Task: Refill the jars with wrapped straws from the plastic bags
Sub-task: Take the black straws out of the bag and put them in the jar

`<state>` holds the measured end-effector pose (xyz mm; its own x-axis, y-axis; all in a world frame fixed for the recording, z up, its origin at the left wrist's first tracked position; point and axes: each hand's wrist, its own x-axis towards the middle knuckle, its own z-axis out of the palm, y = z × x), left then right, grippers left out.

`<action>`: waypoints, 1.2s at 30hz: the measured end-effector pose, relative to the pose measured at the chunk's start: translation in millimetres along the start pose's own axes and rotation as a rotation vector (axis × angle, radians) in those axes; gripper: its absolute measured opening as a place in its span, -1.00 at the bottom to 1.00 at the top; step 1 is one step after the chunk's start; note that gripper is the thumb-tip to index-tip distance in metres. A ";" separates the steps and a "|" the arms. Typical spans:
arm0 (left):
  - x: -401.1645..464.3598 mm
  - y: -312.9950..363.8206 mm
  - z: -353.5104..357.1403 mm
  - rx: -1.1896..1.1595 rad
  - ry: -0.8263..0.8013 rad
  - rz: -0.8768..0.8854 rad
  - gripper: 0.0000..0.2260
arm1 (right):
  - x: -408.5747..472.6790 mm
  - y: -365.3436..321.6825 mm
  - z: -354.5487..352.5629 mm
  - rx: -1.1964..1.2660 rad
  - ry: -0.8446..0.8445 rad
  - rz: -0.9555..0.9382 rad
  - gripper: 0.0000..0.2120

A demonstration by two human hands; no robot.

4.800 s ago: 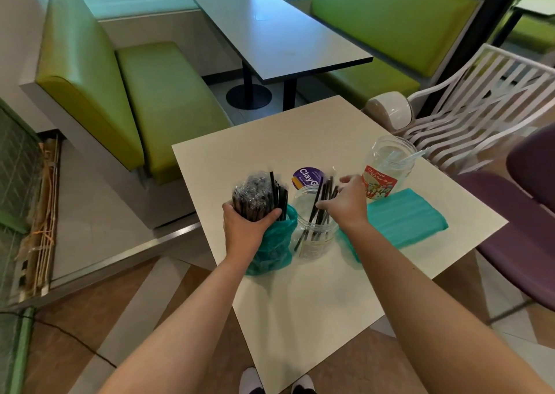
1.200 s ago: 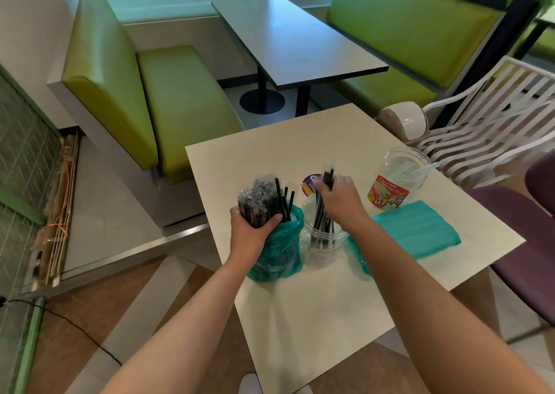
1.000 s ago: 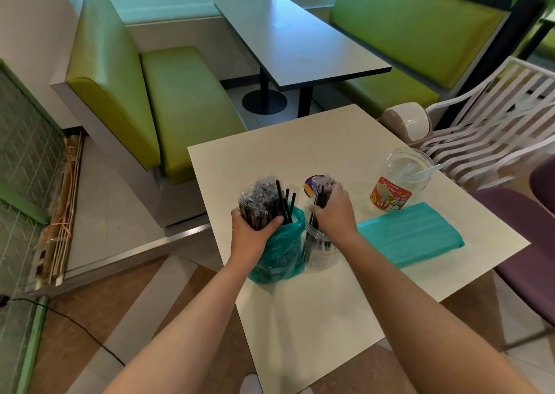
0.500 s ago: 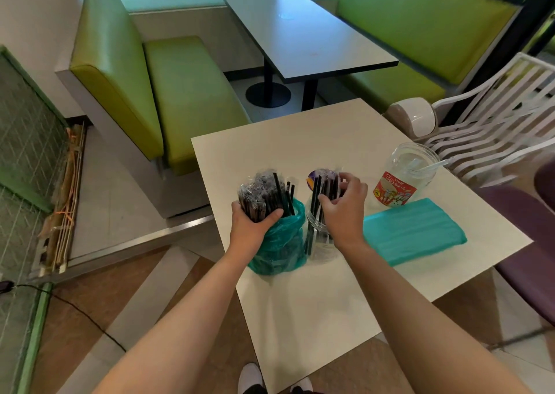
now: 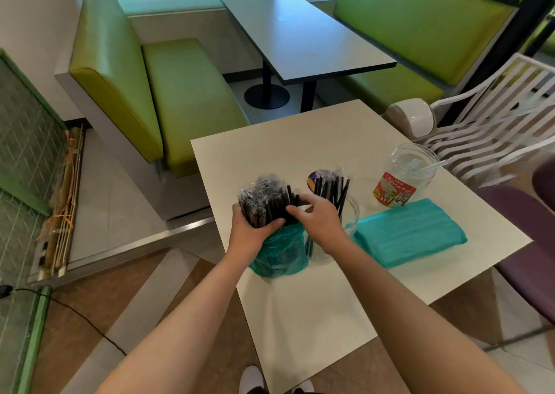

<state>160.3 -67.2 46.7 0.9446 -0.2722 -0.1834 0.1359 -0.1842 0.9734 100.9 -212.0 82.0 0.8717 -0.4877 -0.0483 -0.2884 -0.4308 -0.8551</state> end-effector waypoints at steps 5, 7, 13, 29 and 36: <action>0.6 -1.5 -4.7 0.008 -0.018 -0.011 -0.33 | -6.2 2.8 2.2 -0.025 -0.001 -0.022 -0.83; 1.0 -1.8 -5.2 0.008 -0.020 -0.011 -0.32 | -9.0 3.2 3.7 -0.018 -0.020 -0.023 -0.82; -2.0 0.3 -3.9 -0.019 -0.016 -0.017 -0.36 | -18.2 2.4 4.6 -0.033 -0.026 -0.064 -0.83; -7.1 1.2 2.4 0.053 0.015 -0.021 -0.36 | -23.2 1.3 -0.3 0.092 -0.123 -0.043 -0.82; -8.4 -0.2 0.9 0.068 0.011 -0.010 -0.34 | -24.2 -0.5 -1.8 0.140 -0.075 -0.013 -0.84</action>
<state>152.1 -65.8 47.9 0.9467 -0.2593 -0.1909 0.1250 -0.2504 0.9600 79.3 -201.3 84.5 0.9037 -0.4222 -0.0708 -0.2235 -0.3243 -0.9192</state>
